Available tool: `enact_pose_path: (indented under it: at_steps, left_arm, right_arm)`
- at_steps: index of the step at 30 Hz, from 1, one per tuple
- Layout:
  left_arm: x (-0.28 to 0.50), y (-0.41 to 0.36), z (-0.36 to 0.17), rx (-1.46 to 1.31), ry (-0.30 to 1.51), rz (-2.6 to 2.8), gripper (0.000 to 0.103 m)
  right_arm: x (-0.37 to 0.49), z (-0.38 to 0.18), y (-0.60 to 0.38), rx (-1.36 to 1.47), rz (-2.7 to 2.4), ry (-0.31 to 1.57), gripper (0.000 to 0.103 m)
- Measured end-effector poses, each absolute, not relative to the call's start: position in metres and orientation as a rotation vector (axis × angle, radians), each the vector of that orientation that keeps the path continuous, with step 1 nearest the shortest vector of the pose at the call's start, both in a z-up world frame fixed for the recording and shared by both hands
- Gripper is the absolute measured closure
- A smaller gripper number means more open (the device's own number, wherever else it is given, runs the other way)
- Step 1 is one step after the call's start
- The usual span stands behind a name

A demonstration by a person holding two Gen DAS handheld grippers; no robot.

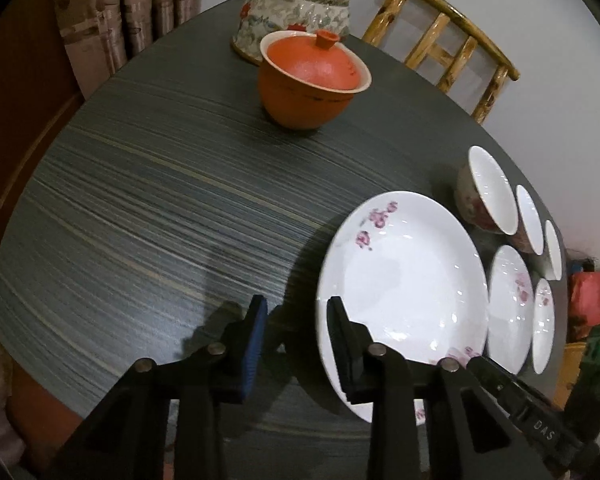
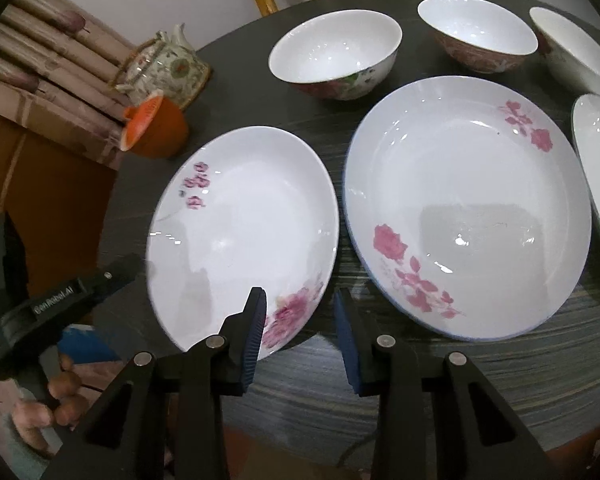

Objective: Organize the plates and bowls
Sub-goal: 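Reach both grippers to the plum-blossom plate rim and close on it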

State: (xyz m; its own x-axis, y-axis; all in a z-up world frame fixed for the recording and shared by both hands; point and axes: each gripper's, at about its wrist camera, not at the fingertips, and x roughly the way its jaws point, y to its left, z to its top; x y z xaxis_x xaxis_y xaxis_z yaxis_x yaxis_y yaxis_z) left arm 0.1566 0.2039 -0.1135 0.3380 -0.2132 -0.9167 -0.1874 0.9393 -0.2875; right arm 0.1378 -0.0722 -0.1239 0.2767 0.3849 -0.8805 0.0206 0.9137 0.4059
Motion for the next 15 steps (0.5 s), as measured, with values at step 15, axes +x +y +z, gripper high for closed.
enact_pose_path:
  at_steps: [15]
  left_arm:
    - [0.179,0.193,-0.133,-0.362,1.259,-0.109,0.093]
  right_arm:
    - [0.153,-0.146,-0.066,0.315,0.233,1.282,0.088]
